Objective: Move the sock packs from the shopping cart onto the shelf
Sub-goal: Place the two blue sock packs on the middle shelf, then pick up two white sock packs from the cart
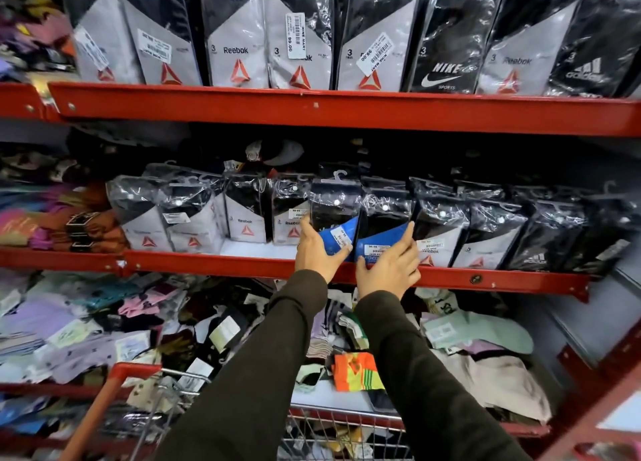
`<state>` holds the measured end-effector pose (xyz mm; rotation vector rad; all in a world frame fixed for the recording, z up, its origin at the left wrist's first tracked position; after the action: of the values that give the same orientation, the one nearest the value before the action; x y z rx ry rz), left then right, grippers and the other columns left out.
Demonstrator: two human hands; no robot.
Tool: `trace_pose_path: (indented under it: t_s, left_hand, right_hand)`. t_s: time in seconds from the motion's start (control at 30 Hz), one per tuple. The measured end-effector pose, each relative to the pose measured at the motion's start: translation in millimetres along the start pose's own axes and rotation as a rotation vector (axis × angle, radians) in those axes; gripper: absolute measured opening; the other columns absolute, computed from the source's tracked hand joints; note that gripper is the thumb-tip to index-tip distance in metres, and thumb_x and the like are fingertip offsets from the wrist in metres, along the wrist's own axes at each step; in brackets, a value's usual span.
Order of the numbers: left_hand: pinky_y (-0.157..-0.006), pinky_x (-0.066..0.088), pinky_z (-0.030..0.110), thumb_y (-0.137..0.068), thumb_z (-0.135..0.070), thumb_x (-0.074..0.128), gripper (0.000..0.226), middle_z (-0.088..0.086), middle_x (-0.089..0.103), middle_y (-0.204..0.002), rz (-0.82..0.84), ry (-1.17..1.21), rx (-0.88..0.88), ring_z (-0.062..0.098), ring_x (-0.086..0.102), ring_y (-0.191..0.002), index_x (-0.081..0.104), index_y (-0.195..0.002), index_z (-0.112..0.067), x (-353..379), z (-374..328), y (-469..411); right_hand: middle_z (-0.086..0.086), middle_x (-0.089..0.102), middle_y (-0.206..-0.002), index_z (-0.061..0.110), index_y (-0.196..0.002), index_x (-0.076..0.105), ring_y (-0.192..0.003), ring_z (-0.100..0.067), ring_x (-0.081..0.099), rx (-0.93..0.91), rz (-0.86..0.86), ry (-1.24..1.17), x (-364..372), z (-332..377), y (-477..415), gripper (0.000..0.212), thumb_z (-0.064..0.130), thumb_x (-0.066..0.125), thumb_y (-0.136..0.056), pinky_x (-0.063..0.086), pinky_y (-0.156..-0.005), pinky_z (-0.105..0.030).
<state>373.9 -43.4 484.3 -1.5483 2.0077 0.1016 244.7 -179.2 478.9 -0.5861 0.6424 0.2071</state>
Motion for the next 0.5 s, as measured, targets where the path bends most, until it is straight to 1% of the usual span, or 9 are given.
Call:
trace_pose_path:
  t_s: [0.07, 0.13, 0.17, 0.23, 0.27, 0.33, 0.37, 0.43, 0.5]
  left_hand:
    - [-0.118, 0.034, 0.037, -0.086, -0.019, 0.077, 0.103, 0.015, 0.030, -0.160, 0.021, 0.047, 0.017, 0.029, 0.035, -0.146, 0.003, -0.157, -0.010, -1, 3, 8]
    - [-0.120, 0.031, 0.036, -0.091, -0.009, 0.068, 0.097, 0.011, 0.029, -0.161, -0.022, 0.147, 0.057, 0.021, 0.034, -0.146, 0.000, -0.159, -0.018, -8, 12, 27]
    - [-0.120, 0.031, 0.033, -0.093, -0.006, 0.063, 0.091, 0.007, 0.032, -0.159, -0.067, 0.191, 0.093, 0.014, 0.036, -0.144, 0.002, -0.159, -0.022, -14, 15, 40]
    - [-0.116, 0.035, 0.027, -0.096, -0.004, 0.055, 0.075, 0.000, 0.041, -0.148, -0.137, 0.249, 0.145, 0.005, 0.042, -0.135, 0.016, -0.155, -0.027, -19, 37, 71]
    - [-0.113, 0.038, 0.025, -0.097, -0.005, 0.053, 0.068, -0.006, 0.043, -0.143, -0.137, 0.252, 0.147, 0.003, 0.045, -0.131, 0.022, -0.152, -0.030, -16, 57, 90]
    - [-0.106, 0.041, 0.019, -0.100, -0.009, 0.052, 0.059, -0.014, 0.043, -0.139, -0.089, 0.211, 0.131, -0.001, 0.046, -0.128, 0.028, -0.148, -0.033, -6, 92, 128]
    - [-0.103, 0.041, 0.016, -0.102, -0.011, 0.052, 0.055, -0.015, 0.044, -0.140, -0.047, 0.173, 0.101, 0.000, 0.047, -0.127, 0.030, -0.147, -0.033, 2, 116, 150]
    - [-0.098, 0.043, 0.016, -0.102, -0.010, 0.052, 0.047, -0.005, 0.048, -0.140, 0.012, 0.113, 0.024, 0.008, 0.051, -0.123, 0.038, -0.145, -0.020, 14, 163, 190]
    - [-0.098, 0.047, 0.024, -0.098, -0.002, 0.055, 0.042, 0.009, 0.055, -0.135, 0.064, 0.093, -0.084, 0.020, 0.055, -0.120, 0.047, -0.139, -0.007, 21, 206, 225]
  right_hand:
    - [-0.018, 0.033, -0.153, 0.007, -0.158, 0.008, -0.138, -0.035, 0.038, -0.029, 0.007, -0.013, -1, -6, 6, 0.110, 0.034, 0.078, -0.077, 0.035, -0.108, -0.050]
    - [-0.017, 0.031, -0.155, 0.006, -0.158, 0.013, -0.138, -0.035, 0.038, -0.064, -0.016, -0.057, -6, -16, 22, 0.105, 0.030, 0.076, -0.078, 0.034, -0.110, -0.050]
    - [-0.016, 0.032, -0.153, 0.007, -0.157, 0.015, -0.135, -0.034, 0.040, -0.087, -0.034, -0.096, -10, -21, 32, 0.102, 0.029, 0.075, -0.078, 0.034, -0.109, -0.050]
    - [-0.012, 0.035, -0.149, 0.011, -0.155, 0.022, -0.130, -0.031, 0.042, -0.132, -0.035, -0.138, -10, -36, 58, 0.093, 0.028, 0.073, -0.079, 0.035, -0.105, -0.048]
    - [-0.010, 0.036, -0.147, 0.014, -0.153, 0.026, -0.129, -0.030, 0.041, -0.155, -0.004, -0.142, -5, -47, 78, 0.088, 0.028, 0.073, -0.080, 0.035, -0.104, -0.046]
    - [-0.009, 0.039, -0.141, 0.018, -0.147, 0.036, -0.128, -0.027, 0.041, -0.200, 0.064, -0.164, 7, -68, 113, 0.074, 0.025, 0.070, -0.082, 0.033, -0.104, -0.042]
    - [-0.009, 0.042, -0.137, 0.017, -0.143, 0.040, -0.126, -0.028, 0.041, -0.212, 0.116, -0.153, 17, -83, 136, 0.067, 0.024, 0.069, -0.083, 0.033, -0.103, -0.042]
    - [-0.013, 0.047, -0.131, 0.012, -0.133, 0.048, -0.120, -0.034, 0.047, -0.229, 0.235, -0.090, 40, -113, 180, 0.055, 0.022, 0.067, -0.083, 0.039, -0.098, -0.046]
    - [-0.019, 0.052, -0.126, 0.006, -0.127, 0.052, -0.112, -0.042, 0.054, -0.195, 0.385, -0.003, 63, -149, 223, 0.050, 0.022, 0.066, -0.083, 0.045, -0.091, -0.048]
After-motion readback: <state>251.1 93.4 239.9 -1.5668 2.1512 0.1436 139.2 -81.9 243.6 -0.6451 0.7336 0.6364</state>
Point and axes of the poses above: each hand's wrist, its own y-axis away from the middle knuckle, its own x-axis out of the palm, z = x × y, the point moved 10 cm from there along -y, towards the middle knuckle
